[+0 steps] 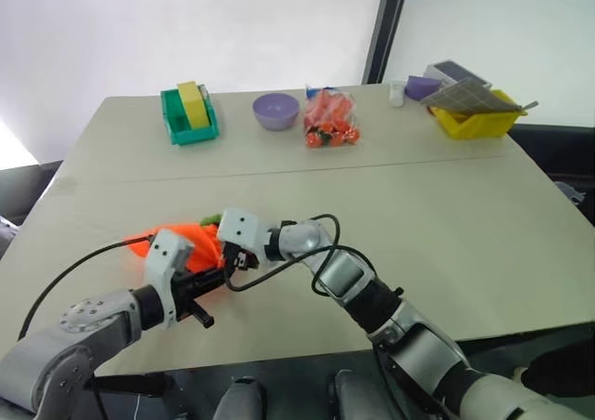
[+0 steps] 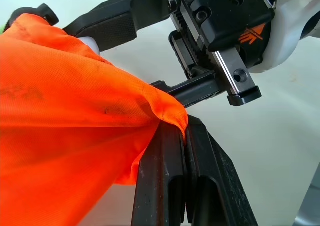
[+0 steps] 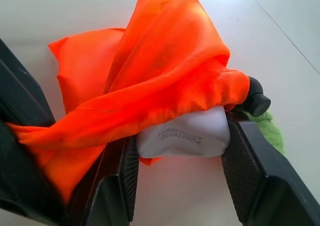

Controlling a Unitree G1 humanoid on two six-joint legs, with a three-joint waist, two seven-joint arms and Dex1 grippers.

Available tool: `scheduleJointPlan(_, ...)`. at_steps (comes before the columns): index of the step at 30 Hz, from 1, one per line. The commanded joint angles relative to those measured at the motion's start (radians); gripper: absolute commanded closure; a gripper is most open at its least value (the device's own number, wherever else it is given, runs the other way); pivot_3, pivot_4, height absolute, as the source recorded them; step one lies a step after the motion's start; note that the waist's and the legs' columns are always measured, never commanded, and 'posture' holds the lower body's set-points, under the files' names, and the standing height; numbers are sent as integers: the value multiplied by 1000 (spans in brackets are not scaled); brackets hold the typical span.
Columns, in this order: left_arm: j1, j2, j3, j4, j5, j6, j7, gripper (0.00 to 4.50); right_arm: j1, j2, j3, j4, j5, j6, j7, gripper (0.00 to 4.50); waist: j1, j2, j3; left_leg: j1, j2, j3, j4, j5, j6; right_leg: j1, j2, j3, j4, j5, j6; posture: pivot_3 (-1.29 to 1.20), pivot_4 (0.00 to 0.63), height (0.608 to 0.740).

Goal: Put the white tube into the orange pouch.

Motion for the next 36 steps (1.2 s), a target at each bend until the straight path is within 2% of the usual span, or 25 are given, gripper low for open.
scheduleJointPlan(1, 6, 3, -8, -28, 7, -45, -16, 4500, 10, -3, 28, -104, 31, -115, 78, 2627, -3, 0, 0, 0, 0, 0, 0, 0, 0, 0, 0, 0, 0, 0, 0, 0, 150, 740)
scheduleJointPlan(5, 7, 11, -1, -14, 11, -57, -30, 4500, 20, -42, 51, -123, 18, -159, 146, 2627, -7, 0, 0, -2, 0, 0, 0, 0, 0, 1, 0, 0, 0, 0, 0, 0, 150, 740)
scheduleJointPlan(9, -2, 16, 5, -10, 6, -55, -37, 4500, 1, -27, 57, -78, -1, -175, 161, 2627, -7, 0, 0, -1, 0, 0, -1, 0, 0, 1, 1, 0, 1, 0, 0, 0, 150, 740)
scheduleJointPlan(12, -6, 16, -7, -19, 2, -55, -40, 4500, -10, 24, 61, -30, -14, -158, 137, 2627, -8, 0, 0, -1, 0, 0, -1, 0, 0, 1, 1, 0, 0, 0, 0, 0, 150, 740)
scheduleJointPlan(18, 25, 10, 19, -33, -4, -59, -38, 4500, 41, 34, 25, -60, -22, -122, 101, 27, -5, 0, 0, -1, 0, -1, -1, 0, 0, -1, 0, 0, 0, 0, 0, 0, 150, 740)
scheduleJointPlan(27, 103, 36, 133, 41, 26, -106, -93, 4500, 133, -103, -80, -227, 112, -24, 224, 27, -6, 0, 0, -1, 0, -1, -1, 0, 0, -1, 0, 0, -1, -1, 1, 0, 150, 740)
scheduleJointPlan(36, 134, 38, 271, 203, 13, -163, -145, 4500, 189, -152, -116, -250, 141, 38, 190, 27, -6, 1, 1, -2, 0, -1, -1, 0, 0, -3, 0, 0, -1, 0, 0, 0, 150, 740)
